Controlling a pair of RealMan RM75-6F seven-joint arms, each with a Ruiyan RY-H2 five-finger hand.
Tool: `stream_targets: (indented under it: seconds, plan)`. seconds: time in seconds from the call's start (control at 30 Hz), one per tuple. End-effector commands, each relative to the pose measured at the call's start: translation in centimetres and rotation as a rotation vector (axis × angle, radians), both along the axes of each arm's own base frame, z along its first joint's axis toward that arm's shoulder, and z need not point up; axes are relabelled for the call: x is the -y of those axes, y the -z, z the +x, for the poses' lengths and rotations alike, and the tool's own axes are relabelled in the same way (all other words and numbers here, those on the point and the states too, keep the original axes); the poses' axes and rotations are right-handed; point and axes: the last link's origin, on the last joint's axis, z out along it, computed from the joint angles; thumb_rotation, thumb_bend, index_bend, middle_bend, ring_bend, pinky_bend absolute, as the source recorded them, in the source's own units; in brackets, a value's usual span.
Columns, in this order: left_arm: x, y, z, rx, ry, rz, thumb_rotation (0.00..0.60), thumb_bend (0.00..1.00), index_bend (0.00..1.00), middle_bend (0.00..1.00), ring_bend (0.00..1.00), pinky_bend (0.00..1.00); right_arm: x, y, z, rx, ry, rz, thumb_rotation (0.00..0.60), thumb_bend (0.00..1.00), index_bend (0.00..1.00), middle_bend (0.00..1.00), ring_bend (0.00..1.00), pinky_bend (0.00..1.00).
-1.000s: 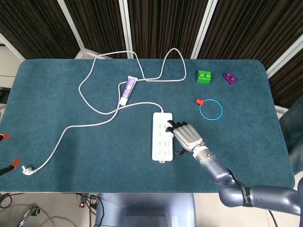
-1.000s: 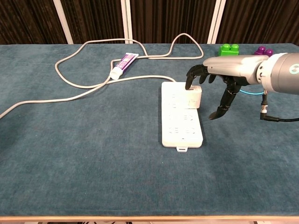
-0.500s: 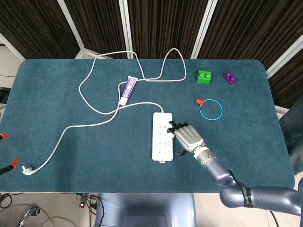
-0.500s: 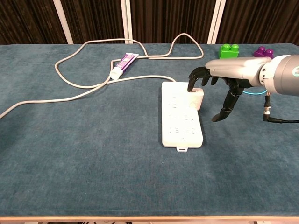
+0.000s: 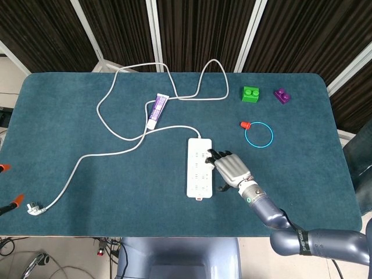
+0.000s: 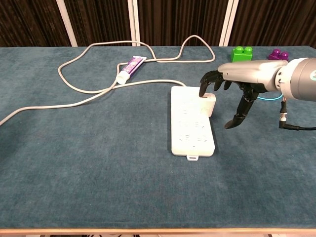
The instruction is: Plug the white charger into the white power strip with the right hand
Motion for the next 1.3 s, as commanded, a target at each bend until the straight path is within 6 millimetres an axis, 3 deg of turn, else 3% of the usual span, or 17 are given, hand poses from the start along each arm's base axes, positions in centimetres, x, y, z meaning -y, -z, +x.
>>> stream_targets:
  seconds: [0.03,0.2,0.33,0.5,0.6,0.7,0.8,0.9,1.0,1.13,1.3]
  plan:
    - [0.0,0.0,0.0,0.0,0.0,0.001,0.6,0.13,0.29,0.09,0.03,0.09,0.4,-0.6,0.7,0.044,0.001,-0.031,0.6,0.19,0.46,0.08,0.19,0.19]
    - [0.0,0.0,-0.1,0.001,-0.002,0.0,0.6,0.13,0.29,0.08,0.03,0.09,1.8,-3.3,2.3,0.181,-0.004,-0.182,0.6,0.19,0.18,0.05,0.13,0.17]
    - [0.0,-0.1,0.0,0.002,-0.001,0.0,0.6,0.13,0.29,0.08,0.03,0.09,2.4,-5.7,2.5,0.274,0.002,-0.273,0.6,0.19,0.16,0.04,0.13,0.16]
    - [0.0,-0.2,-0.1,0.006,0.0,0.003,0.6,0.13,0.28,0.08,0.03,0.09,1.7,-9.1,0.6,0.287,0.017,-0.353,0.6,0.19,0.15,0.04,0.13,0.15]
    - [0.0,-0.1,-0.1,0.005,0.001,0.0,0.6,0.13,0.27,0.09,0.03,0.09,0.0,-10.8,-1.4,0.29,0.047,-0.386,0.6,0.19,0.13,0.03,0.12,0.13]
    - [0.1,-0.1,0.0,0.005,0.004,0.0,0.6,0.13,0.27,0.09,0.03,0.09,-2.9,-12.5,-4.3,0.282,0.1,-0.426,0.6,0.19,0.12,0.02,0.12,0.11]
    - [0.1,-0.1,0.1,0.007,0.008,0.003,0.6,0.13,0.26,0.09,0.03,0.09,-7.5,-14.0,-7.6,0.234,0.079,-0.484,0.6,0.19,0.12,0.02,0.12,0.11]
    - [0.1,0.0,0.1,0.005,0.007,0.001,0.6,0.13,0.26,0.1,0.03,0.09,-12.3,-14.5,-10.4,0.173,0.053,-0.533,0.6,0.19,0.12,0.02,0.12,0.11]
    - [0.1,0.2,0.2,0.004,0.008,-0.011,0.6,0.13,0.26,0.1,0.03,0.09,-15.6,-14.4,-12.3,0.137,0.025,-0.587,0.6,0.19,0.13,0.02,0.12,0.11]
    - [0.1,0.3,0.1,-0.001,0.004,-0.021,0.6,0.13,0.26,0.09,0.03,0.09,-17.7,-14.0,-13.9,0.095,-0.001,-0.626,0.6,0.19,0.15,0.02,0.12,0.11]
    - [0.2,0.1,0.1,0.008,-0.007,-0.014,0.6,0.13,0.26,0.09,0.03,0.09,-17.7,-13.8,-14.4,0.045,-0.023,-0.644,0.6,0.19,0.15,0.02,0.12,0.11]
